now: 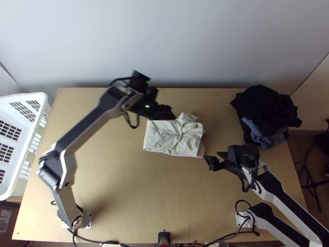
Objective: Fold the t-shirt
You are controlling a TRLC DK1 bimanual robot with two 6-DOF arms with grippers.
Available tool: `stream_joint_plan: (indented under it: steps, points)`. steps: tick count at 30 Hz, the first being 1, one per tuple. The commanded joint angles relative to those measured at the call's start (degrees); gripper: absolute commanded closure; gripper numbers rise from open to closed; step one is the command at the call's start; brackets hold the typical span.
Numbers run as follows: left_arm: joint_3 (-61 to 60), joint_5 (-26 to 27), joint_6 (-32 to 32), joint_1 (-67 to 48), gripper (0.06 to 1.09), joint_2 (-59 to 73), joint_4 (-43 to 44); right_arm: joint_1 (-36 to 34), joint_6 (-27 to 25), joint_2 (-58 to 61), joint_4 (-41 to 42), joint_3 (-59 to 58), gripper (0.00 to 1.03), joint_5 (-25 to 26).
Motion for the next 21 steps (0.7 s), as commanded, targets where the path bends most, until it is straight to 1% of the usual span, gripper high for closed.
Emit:
stream_joint_plan:
  steps: [1, 4, 5, 7, 9, 15, 18, 21]
  points:
    - [-14.04, -0.11, 4.44, 5.82, 0.61, -11.83, 0.36, -7.43, -6.03, 1.87, 0.43, -2.17, 0.04, 0.03]
    - [-18.96, -0.11, 5.05, 8.72, 0.61, -16.05, 0.45, -6.64, -5.59, 5.65, 1.92, -1.74, 0.04, -0.41]
    - [-20.63, -0.11, 5.23, 9.51, 0.61, -17.46, 0.45, -6.03, -4.45, 7.84, 4.12, -1.74, 0.04, -0.5]
    - [-23.53, -0.2, 5.67, 10.74, 0.61, -20.1, 0.45, -5.41, -0.49, 15.14, 9.74, -0.68, 0.05, -0.59]
    - [-25.99, -0.29, 5.93, 11.62, 0.61, -22.38, 0.45, -4.36, 0.48, 20.5, 8.07, 2.83, 0.05, -1.29]
    - [-30.82, -2.05, 5.76, 13.55, 0.61, -28.53, 0.45, -0.93, 4.08, 23.14, 8.69, 8.2, 0.05, -2.44]
    - [-32.58, -2.22, 5.14, 14.43, 0.61, -31.35, 0.45, -0.93, 5.31, 26.04, 8.95, 10.31, 0.05, -4.9]
    - [-34.16, -2.92, 4.0, 14.43, 0.61, -33.28, 0.45, -1.45, 9.0, 28.15, 10.62, 11.45, 0.05, -8.59]
